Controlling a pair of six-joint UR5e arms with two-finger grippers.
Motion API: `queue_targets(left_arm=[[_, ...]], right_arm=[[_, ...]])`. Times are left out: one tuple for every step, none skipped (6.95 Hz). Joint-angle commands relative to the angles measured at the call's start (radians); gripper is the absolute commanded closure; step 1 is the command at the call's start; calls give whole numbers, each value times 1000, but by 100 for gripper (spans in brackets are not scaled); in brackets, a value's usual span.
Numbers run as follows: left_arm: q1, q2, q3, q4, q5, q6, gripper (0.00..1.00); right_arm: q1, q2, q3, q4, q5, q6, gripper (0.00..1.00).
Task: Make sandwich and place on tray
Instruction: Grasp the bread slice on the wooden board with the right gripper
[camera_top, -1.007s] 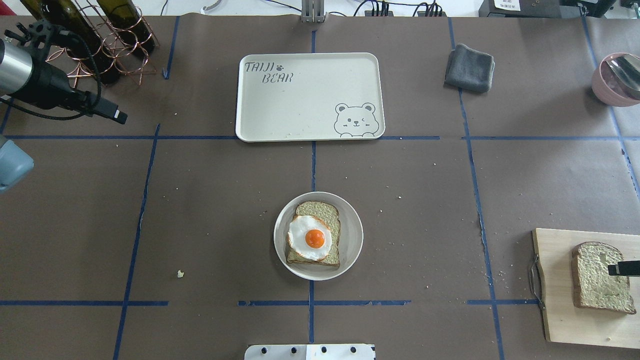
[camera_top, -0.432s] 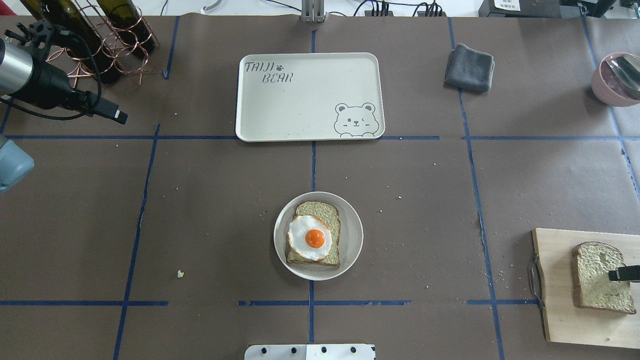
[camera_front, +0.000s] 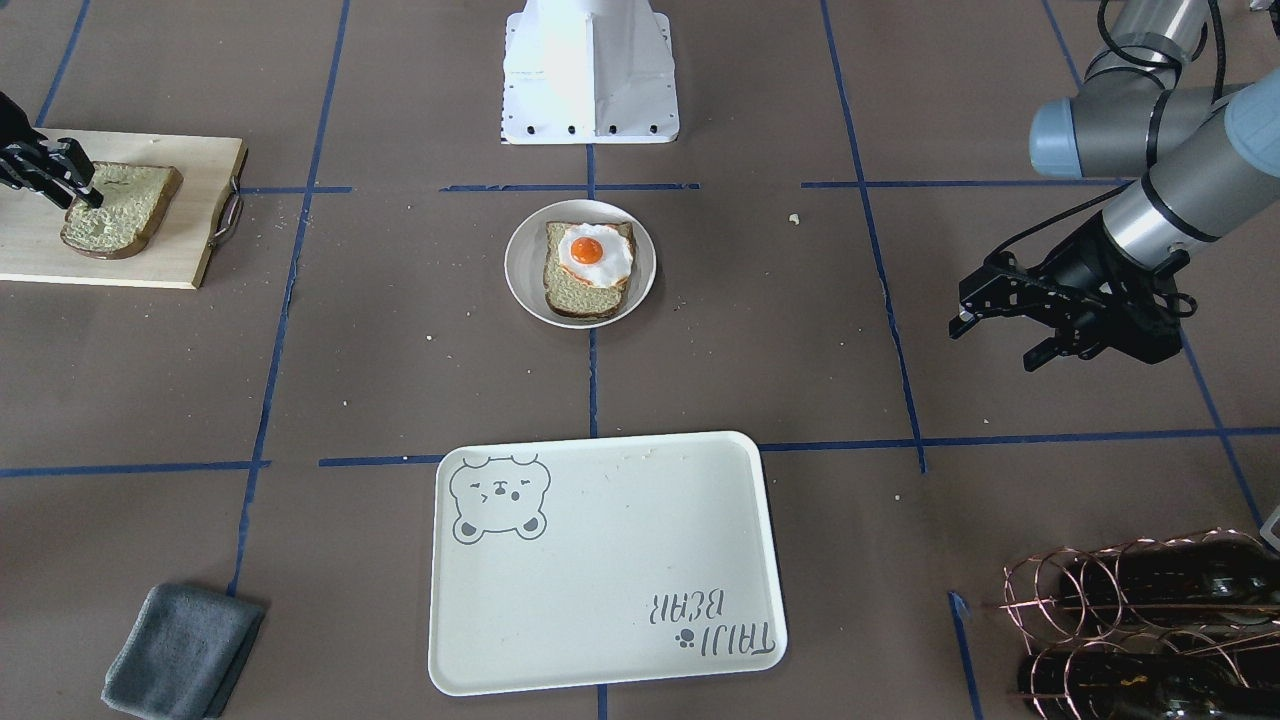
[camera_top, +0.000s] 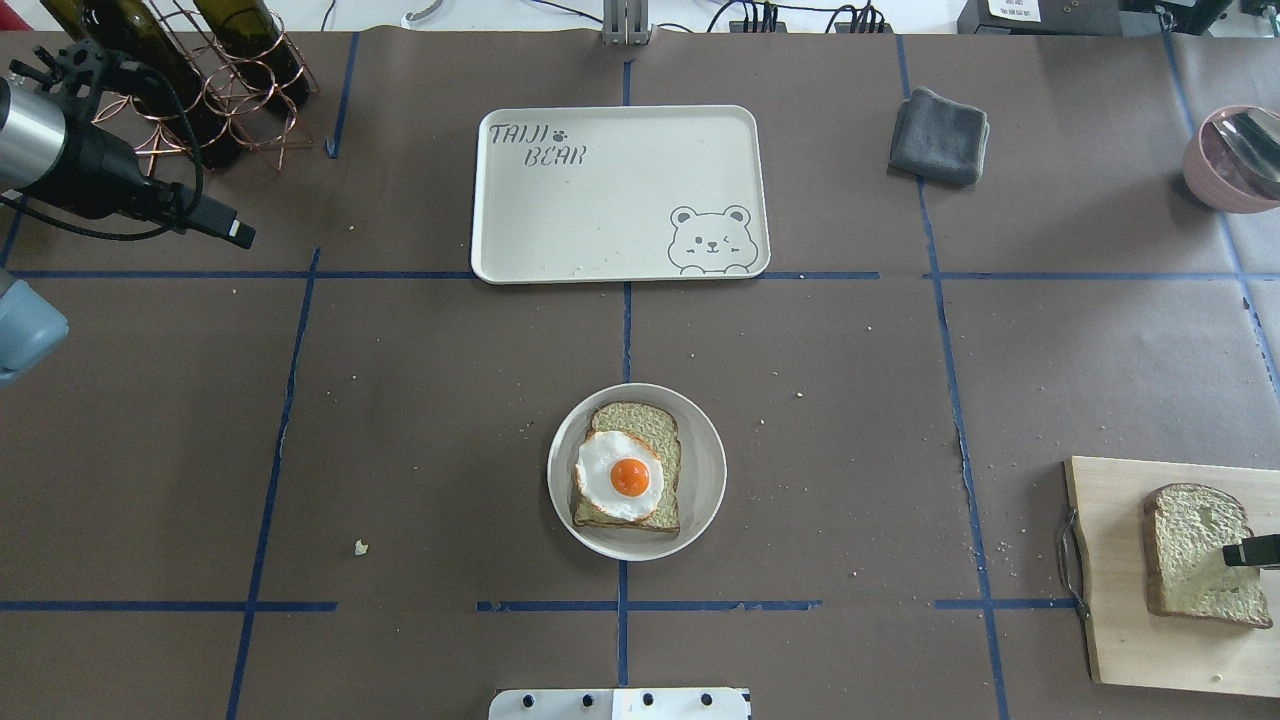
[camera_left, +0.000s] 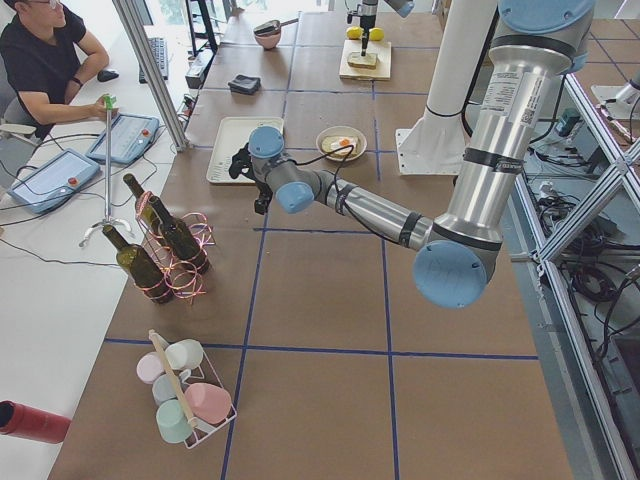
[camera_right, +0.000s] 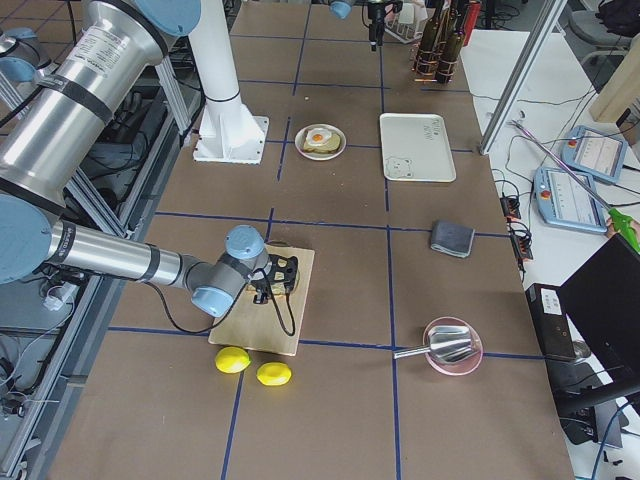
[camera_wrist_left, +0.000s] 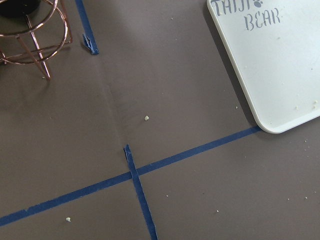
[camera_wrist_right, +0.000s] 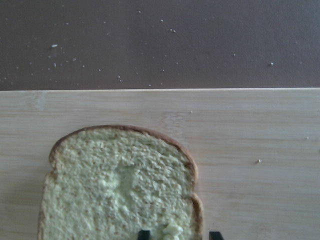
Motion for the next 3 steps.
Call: queue_targets(left_arm=[[0,0,1,0,-1,1,0],[0,0,1,0,1,1,0],[0,0,1,0,1,1,0]], right_arm=[[-9,-1,-3,-3,0,1,50],[-12,-1,-8,-3,-1,1,50],[-12,-1,-12,-5,-1,1,50]])
